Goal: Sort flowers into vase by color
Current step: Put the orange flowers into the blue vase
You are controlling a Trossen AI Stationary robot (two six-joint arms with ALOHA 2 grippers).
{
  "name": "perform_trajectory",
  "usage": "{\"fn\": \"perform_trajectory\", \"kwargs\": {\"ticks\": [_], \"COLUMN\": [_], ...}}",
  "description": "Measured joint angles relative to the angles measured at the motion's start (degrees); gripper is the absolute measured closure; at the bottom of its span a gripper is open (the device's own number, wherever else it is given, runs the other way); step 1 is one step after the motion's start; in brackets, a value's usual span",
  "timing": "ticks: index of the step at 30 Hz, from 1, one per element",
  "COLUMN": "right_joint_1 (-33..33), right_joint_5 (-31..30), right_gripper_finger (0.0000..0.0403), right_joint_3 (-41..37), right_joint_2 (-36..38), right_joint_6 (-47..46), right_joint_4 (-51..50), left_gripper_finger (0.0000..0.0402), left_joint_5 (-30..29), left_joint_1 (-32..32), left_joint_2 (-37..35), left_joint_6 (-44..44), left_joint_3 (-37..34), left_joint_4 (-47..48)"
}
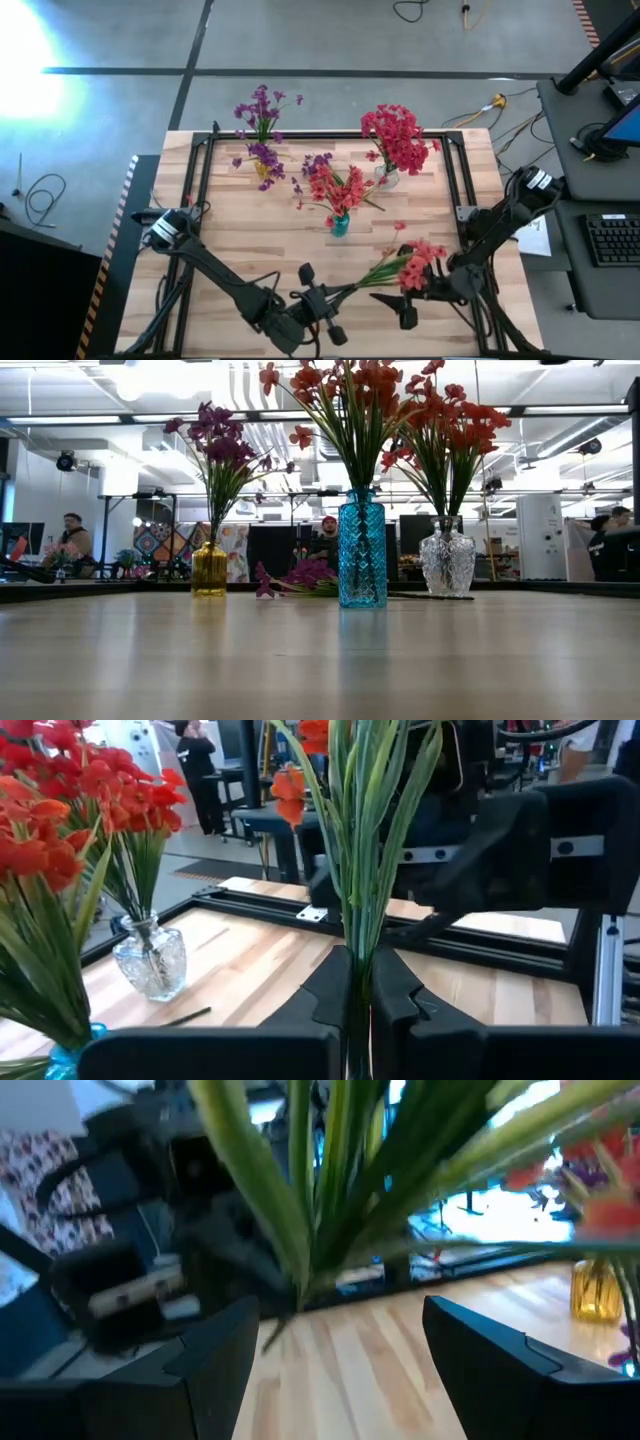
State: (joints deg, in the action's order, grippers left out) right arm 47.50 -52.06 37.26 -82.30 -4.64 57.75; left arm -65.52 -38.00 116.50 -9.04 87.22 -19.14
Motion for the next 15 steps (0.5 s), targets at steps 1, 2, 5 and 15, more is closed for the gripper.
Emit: {"fn": "perform_trajectory", "kwargs": {"ticks": [1, 2, 5, 15], "right_joint_1": [-0.5, -1.0, -2.6, -4.6], "right_joint_5": [0.6, 1.5, 4.8, 9.6], "right_gripper_finger": [0.0129, 0.0129, 0.0129, 0.0131], "right_joint_3": [0.0, 0.0, 0.1, 1.9], "right_joint_2": [0.0, 0.0, 0.1, -0.3], "right_joint_6": [0.4, 0.7, 0.2, 0.9], "right_joint_4": [0.9, 1.6, 1.8, 2.2], "left_gripper_finger": [0.0401, 0.0401, 0.0401, 0.0401], "left_joint_5": [0.0, 0.0, 0.4, 0.5], "left_joint_1": [0.1, 0.1, 0.5, 1.3], "left_joint_2": [0.3, 0.6, 1.7, 3.1], "left_joint_6": [0.0, 0.2, 0.9, 1.3], "left_joint_3": [0.0, 0.0, 0.0, 0.0], "left_joint_4": [-0.8, -1.4, -4.0, -5.9]}}
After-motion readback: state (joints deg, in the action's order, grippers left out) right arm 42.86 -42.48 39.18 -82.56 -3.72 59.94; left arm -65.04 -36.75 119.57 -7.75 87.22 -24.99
